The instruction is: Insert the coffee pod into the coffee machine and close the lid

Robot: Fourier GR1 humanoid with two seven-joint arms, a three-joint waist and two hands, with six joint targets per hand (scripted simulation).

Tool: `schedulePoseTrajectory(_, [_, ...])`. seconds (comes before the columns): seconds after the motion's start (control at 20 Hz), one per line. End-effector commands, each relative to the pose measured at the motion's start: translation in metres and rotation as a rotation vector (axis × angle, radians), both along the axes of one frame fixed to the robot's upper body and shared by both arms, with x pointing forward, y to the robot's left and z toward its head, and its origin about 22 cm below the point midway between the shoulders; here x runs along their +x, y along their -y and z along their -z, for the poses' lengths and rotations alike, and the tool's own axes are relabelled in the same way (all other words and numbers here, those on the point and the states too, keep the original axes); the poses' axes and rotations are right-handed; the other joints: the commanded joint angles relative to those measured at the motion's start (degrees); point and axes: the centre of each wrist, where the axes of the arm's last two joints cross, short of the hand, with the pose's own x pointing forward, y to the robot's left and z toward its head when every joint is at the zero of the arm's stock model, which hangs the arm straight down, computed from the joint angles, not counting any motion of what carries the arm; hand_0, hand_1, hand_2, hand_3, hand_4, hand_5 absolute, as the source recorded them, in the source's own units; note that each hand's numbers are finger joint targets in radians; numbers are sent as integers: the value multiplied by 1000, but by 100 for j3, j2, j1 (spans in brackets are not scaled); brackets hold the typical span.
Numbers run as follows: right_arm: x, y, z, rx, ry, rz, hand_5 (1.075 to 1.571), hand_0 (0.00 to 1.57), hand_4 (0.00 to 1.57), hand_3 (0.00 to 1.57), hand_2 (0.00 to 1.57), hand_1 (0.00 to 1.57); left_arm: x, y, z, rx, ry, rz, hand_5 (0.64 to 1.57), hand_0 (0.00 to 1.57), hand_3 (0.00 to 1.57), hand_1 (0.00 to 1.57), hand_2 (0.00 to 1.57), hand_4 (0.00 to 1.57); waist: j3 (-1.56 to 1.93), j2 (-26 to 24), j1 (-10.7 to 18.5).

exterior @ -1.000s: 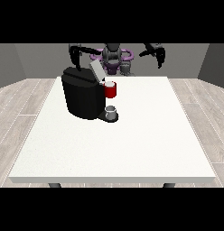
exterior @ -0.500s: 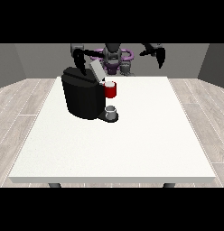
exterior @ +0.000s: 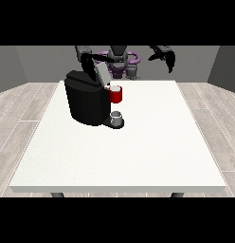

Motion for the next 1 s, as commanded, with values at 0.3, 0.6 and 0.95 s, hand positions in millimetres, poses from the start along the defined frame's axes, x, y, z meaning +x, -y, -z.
schedulePoseTrajectory(0.3, [16,-37,-47,-106,91,-115,1571,0,40,0,0,0,-1,2,-3,24,-5,-13,1571,0,0,0,0,346,-2,179,108])
schedulePoseTrajectory(0.6, [19,-51,-60,-120,146,-118,1571,0,0,0,0,0,1,11,-9,39,37,21,1571,0,0,0,0,380,-2,401,345])
schedulePoseTrajectory(0.95, [23,-67,-109,-224,239,-75,1571,0,82,0,0,0,14,43,-28,60,55,75,1571,0,0,0,0,383,0,603,778])
